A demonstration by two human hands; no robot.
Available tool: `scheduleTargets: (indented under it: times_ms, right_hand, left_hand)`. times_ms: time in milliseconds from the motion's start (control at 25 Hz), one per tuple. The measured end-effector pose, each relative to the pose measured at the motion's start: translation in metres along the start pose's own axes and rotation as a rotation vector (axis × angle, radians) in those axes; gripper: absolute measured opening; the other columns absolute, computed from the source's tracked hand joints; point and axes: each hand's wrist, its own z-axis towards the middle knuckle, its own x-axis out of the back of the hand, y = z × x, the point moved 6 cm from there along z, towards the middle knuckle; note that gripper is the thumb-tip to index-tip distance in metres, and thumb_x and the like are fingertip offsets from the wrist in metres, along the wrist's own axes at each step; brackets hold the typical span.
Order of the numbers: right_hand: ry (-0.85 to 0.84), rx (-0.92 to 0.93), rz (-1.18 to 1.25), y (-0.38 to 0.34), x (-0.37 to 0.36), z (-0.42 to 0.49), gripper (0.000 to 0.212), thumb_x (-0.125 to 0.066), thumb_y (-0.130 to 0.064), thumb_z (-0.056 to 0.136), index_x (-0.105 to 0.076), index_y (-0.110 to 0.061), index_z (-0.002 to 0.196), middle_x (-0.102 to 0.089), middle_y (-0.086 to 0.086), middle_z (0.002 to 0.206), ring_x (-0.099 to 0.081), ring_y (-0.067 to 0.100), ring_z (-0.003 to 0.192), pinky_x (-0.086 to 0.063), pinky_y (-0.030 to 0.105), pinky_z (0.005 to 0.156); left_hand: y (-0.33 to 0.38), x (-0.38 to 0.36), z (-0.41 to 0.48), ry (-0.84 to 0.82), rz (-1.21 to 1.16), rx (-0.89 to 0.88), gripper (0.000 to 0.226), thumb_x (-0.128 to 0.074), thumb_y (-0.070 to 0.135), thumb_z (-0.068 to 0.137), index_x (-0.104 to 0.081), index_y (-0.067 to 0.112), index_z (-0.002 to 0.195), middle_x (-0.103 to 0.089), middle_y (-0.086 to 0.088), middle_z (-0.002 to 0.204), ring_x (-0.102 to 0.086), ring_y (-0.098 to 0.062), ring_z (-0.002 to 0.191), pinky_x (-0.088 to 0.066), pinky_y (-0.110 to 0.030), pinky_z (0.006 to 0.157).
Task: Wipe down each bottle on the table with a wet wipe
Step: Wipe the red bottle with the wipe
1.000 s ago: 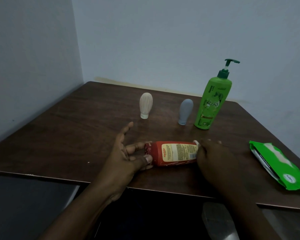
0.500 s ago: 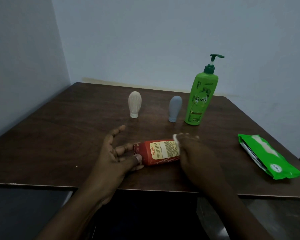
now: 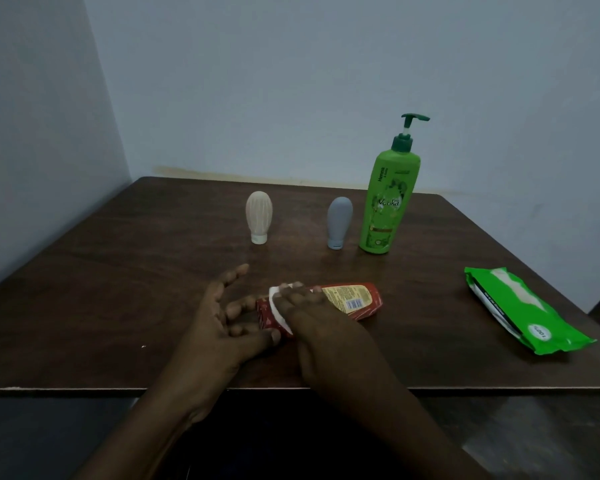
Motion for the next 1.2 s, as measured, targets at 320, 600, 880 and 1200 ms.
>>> scheduleTargets:
  times_ms: [320, 600, 880, 1200]
  right_hand:
    - [0.067, -0.347, -0.132, 0.085, 0.048, -0.008, 0.042, -0.042, -0.024, 0.102, -0.046, -0.027, 0.144, -0.051, -0.001, 0.147, -0.049, 0.015, 0.132, -0.036, 0.031, 0.112]
    - [0.094, -0.370, -0.045, 0.112, 0.044, -0.015, 0.042, -0.044, -0.026, 0.102, -0.048, -0.034, 0.142, -0.056, -0.005, 0.142, -0.053, 0.013, 0.127, -0.042, 0.031, 0.108]
    - [-0.024, -0.216, -0.038, 0.124, 0.056, -0.028, 0.061, -0.058, -0.009, 0.095, -0.038, -0.042, 0.142, -0.051, -0.015, 0.138, -0.045, -0.005, 0.123, -0.022, -0.012, 0.086]
    - [0.068, 0.107, -0.128, 0.035, 0.018, -0.021, 0.057, -0.038, -0.017, 0.084, -0.051, -0.018, 0.140, -0.052, 0.001, 0.144, -0.044, 0.013, 0.133, -0.029, 0.037, 0.111]
  left_hand:
    - [0.005, -0.002, -0.002, -0.026, 0.129, -0.048, 0.108, -0.085, -0.008, 0.067, -0.040, 0.054, 0.144, -0.069, 0.001, 0.125, -0.073, -0.022, 0.084, -0.062, -0.036, 0.079]
    - [0.007, -0.003, -0.002, -0.044, 0.177, -0.079, 0.115, -0.087, -0.008, 0.066, -0.035, 0.059, 0.144, -0.068, 0.005, 0.128, -0.073, -0.025, 0.090, -0.063, -0.038, 0.081]
    - [0.005, -0.004, -0.003, 0.032, 0.079, -0.063, 0.117, -0.086, -0.009, 0.065, -0.033, 0.056, 0.147, -0.075, -0.010, 0.113, -0.074, -0.023, 0.080, -0.063, -0.035, 0.074]
    - [0.007, -0.007, -0.005, 0.027, 0.054, -0.083, 0.121, -0.084, -0.011, 0.066, -0.027, 0.058, 0.147, -0.076, -0.021, 0.100, -0.074, -0.032, 0.086, -0.063, -0.038, 0.077]
